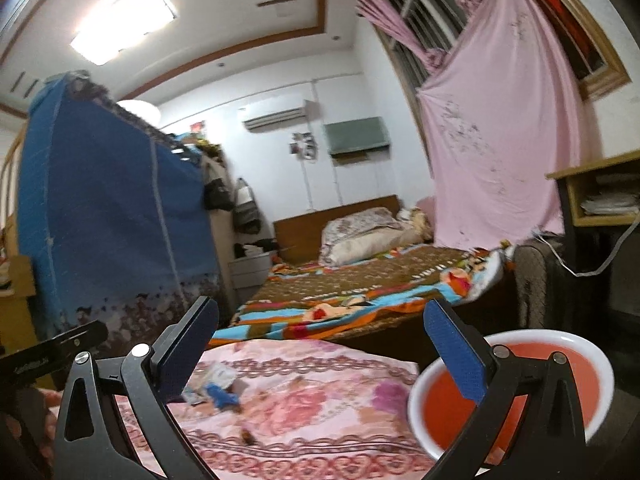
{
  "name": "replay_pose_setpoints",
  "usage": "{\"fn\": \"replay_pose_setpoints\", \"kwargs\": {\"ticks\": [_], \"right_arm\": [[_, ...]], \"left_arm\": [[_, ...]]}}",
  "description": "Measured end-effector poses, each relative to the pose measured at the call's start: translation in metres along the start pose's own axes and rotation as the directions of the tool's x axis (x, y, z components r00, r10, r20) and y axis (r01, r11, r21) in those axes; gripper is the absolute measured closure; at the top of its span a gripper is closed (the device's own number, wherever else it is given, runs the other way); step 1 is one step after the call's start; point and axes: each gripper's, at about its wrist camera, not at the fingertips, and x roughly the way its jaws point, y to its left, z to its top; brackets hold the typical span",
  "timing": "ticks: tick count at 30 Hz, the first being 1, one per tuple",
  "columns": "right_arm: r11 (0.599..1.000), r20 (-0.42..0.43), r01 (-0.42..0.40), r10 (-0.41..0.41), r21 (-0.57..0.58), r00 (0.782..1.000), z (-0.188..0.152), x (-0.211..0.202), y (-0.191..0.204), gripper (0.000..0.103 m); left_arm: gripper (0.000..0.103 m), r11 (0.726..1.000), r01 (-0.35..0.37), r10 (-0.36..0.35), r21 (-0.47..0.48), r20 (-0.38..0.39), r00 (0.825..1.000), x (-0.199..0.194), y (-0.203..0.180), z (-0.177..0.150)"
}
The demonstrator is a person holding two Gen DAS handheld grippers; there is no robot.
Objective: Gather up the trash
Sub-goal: 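Move both tools back over the remaining trash on the quilt, then grasp the small grey tube with the left tool while the right tool grasps the brown nut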
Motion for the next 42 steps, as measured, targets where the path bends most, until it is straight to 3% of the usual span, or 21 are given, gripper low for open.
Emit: {"fn": "replay_pose_setpoints", "kwargs": {"ticks": [4, 8, 17, 26, 35, 37, 42], "right_arm": [[0.996, 0.027, -0.069, 0.071, -0.064, 0.997, -0.002, -0.003, 0.023, 0.0], [0.986, 0.003, -0.101, 0.102, -0.135, 0.995, -0.008, 0.0, 0.04, 0.0], [0.985, -0.178, -0.125, 0.104, -0.115, 0.979, -0.019, 0.032, 0.042, 0.0], [0.987, -0.313, -0.13, 0.094, -0.096, 0.945, -0.027, 0.052, 0.042, 0.0], [0.985, -0.52, -0.138, 0.063, -0.105, 0.852, -0.047, 0.088, 0.048, 0.002], [0.984, -0.554, -0.154, 0.081, -0.086, 0.828, -0.052, 0.092, 0.047, 0.015], [0.98, -0.641, -0.188, 0.107, -0.06, 0.76, -0.064, 0.102, 0.048, 0.028]], "left_arm": [[0.011, 0.998, -0.028, 0.026, 0.055, 0.038, 0.999, -0.012, 0.011, -0.001], [0.011, 0.995, -0.039, 0.037, 0.088, 0.027, 0.999, -0.016, 0.022, -0.005], [0.011, 0.997, -0.042, 0.046, 0.063, -0.067, 0.997, -0.007, 0.036, -0.02], [0.011, 0.997, -0.023, 0.031, 0.069, -0.123, 0.992, 0.002, 0.034, -0.021], [0.015, 0.999, 0.008, 0.005, 0.048, -0.263, 0.965, 0.026, 0.037, -0.027], [0.017, 0.999, 0.016, -0.002, 0.044, -0.299, 0.954, 0.032, 0.037, -0.029], [0.032, 0.999, 0.033, -0.019, 0.032, -0.388, 0.921, 0.047, 0.037, -0.035]]}}
